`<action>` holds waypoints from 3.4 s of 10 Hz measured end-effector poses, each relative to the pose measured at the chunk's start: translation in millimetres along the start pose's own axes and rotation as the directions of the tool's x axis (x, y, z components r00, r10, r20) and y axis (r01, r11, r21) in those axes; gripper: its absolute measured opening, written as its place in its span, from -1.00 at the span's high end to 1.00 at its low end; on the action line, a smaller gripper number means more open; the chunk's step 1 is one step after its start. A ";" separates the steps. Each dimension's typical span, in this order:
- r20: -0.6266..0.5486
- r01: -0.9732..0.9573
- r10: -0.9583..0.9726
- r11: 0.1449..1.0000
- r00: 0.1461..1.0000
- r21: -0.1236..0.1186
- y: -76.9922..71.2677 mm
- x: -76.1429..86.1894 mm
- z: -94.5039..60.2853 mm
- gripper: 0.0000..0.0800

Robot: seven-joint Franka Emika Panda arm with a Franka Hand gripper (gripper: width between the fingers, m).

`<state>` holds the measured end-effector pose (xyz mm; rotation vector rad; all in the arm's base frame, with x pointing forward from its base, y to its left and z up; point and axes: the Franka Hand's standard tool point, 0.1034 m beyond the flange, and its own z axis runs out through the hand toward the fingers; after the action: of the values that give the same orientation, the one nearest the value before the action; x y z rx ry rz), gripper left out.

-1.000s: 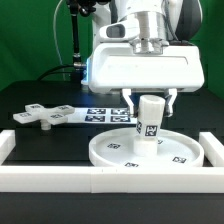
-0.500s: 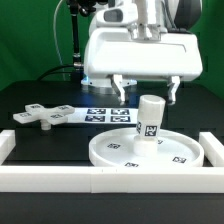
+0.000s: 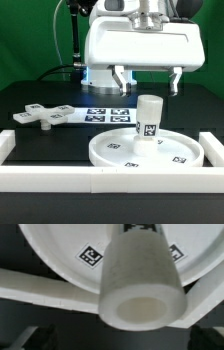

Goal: Assemble round table

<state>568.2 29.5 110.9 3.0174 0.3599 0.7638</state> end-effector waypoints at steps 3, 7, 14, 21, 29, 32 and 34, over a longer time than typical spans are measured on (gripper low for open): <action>0.119 0.011 -0.016 0.999 0.993 0.047 -9.2 -7.7 4.9 -0.62; 0.363 -0.013 -0.039 0.990 0.931 0.140 -23.9 -9.2 5.8 -0.62; 0.435 0.106 -0.172 0.979 0.884 0.173 -1.4 -14.3 8.8 -0.62; 0.425 0.124 -0.191 0.976 0.885 0.179 -9.4 -13.9 14.6 -0.59; 0.443 -0.104 0.056 0.991 0.895 0.085 -11.9 -14.2 15.0 -0.02; 0.444 -0.389 0.371 0.920 0.815 -0.055 -13.2 -16.6 13.6 -0.02; 0.413 -0.537 0.541 0.832 0.732 -0.137 -14.7 -20.4 12.1 -0.02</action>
Offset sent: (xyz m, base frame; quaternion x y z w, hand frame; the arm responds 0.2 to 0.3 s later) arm 0.0085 -0.0103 -0.0027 0.0355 -0.1745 -0.0543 0.9825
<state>553.2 39.8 89.7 3.1661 -0.5602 0.0434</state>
